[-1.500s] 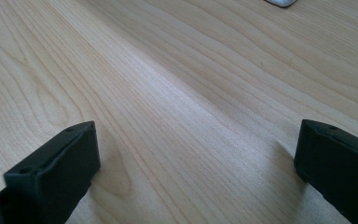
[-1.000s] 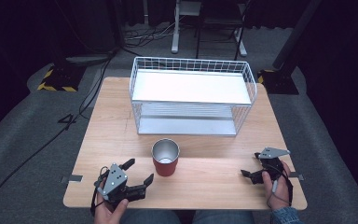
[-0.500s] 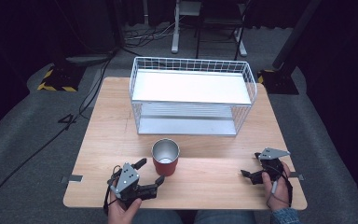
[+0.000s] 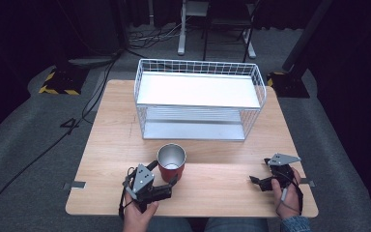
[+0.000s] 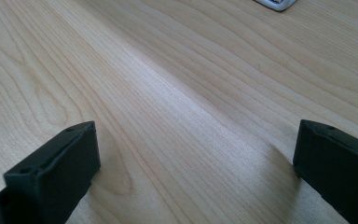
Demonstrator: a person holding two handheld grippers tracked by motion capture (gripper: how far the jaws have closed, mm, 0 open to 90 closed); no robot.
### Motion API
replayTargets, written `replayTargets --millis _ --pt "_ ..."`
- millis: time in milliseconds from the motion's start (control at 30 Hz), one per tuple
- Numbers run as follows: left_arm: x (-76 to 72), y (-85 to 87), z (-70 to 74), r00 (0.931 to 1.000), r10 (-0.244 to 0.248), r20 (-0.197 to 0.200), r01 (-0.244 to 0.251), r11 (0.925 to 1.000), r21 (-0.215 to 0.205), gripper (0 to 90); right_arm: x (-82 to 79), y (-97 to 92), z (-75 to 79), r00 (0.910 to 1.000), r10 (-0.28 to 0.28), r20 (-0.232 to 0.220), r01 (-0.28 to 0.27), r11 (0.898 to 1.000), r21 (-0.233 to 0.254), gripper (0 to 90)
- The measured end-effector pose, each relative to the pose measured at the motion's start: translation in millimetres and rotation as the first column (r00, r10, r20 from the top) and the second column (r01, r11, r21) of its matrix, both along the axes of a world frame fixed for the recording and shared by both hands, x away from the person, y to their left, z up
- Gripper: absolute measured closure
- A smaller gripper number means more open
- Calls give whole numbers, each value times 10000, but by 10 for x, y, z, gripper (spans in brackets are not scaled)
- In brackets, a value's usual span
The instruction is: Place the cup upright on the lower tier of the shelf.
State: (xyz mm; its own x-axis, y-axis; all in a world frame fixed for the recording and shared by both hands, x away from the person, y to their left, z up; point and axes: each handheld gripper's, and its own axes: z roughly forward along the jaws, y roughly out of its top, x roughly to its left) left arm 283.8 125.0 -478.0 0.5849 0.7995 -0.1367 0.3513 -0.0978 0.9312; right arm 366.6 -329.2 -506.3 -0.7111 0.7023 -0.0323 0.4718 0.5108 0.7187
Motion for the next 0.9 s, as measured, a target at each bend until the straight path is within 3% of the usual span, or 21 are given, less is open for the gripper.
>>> replayTargets --millis 200,500,700,900 --pt "153 -117 -48 9998 80 -201 -74 9995 301 74 -2 1 0 10000 9 23 -9 10000 0 7" --pt "261 -212 -113 9979 292 -579 -253 9975 664 49 -15 7 1 9999 -50 123 50 10000 -49 7" --pt "325 -282 -189 9934 541 -1015 -474 9966 675 52 -34 13 3 9996 -69 286 72 9999 -111 7" --pt "328 -279 -218 9941 490 -973 -434 9973 585 65 -41 15 6 9994 -46 339 52 9999 -159 7"
